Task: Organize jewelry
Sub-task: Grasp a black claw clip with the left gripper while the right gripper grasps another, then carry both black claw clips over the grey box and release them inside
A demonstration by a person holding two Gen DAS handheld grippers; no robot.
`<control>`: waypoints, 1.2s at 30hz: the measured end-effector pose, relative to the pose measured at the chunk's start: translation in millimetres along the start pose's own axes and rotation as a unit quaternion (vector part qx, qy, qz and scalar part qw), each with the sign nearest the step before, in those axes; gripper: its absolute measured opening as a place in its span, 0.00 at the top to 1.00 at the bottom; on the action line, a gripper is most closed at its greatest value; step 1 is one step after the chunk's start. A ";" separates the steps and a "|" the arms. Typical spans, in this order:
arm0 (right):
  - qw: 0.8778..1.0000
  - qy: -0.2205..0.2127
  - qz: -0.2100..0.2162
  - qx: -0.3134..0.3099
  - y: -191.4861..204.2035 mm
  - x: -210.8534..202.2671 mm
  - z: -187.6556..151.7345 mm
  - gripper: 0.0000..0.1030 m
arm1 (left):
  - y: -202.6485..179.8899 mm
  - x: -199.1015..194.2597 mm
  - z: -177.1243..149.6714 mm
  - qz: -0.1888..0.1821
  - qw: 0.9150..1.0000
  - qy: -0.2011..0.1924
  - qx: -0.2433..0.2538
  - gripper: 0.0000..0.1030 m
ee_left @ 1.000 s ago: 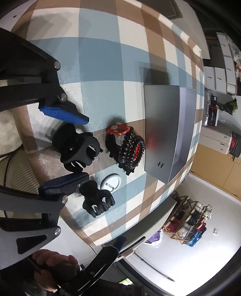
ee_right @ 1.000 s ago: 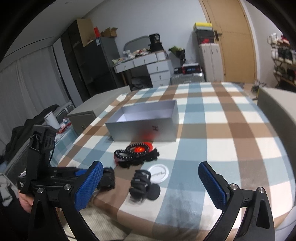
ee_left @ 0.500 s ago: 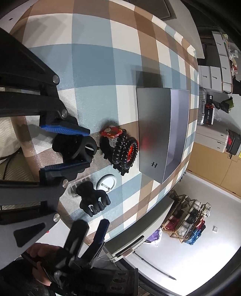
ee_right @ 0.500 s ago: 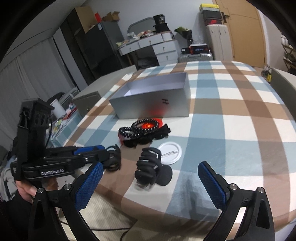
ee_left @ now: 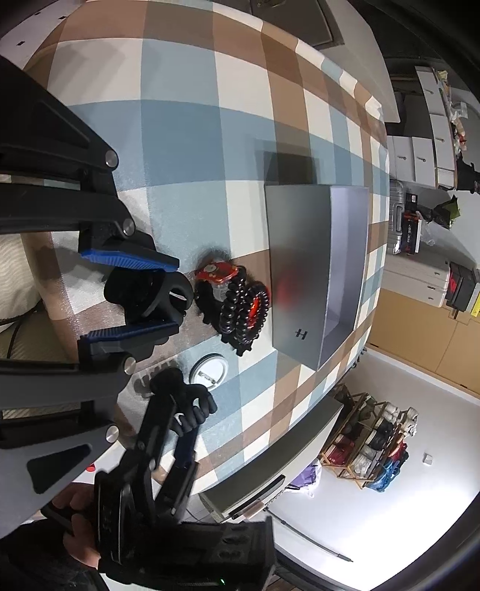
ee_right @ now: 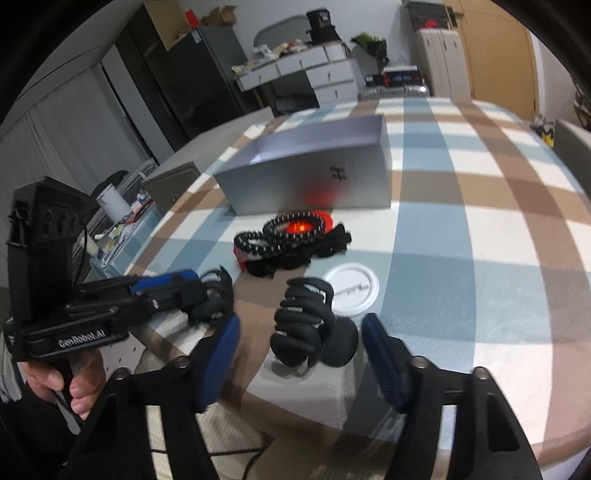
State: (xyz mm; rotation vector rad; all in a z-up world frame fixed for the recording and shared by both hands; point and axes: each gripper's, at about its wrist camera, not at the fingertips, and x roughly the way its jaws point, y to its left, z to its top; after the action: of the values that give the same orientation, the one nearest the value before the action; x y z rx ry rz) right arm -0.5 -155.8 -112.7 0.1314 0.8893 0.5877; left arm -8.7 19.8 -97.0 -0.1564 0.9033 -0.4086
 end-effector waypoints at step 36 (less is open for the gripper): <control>0.992 -0.100 0.062 -0.034 19.6 -25.6 82.6 0.71 | 18.7 -39.0 63.7 0.033 0.994 -0.101 -0.021 0.79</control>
State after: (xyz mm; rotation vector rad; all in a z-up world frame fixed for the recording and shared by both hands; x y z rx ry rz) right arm 41.8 -142.4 -35.9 0.1808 0.6686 0.7069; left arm 25.3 50.4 -35.1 -0.2031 0.7167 -0.3064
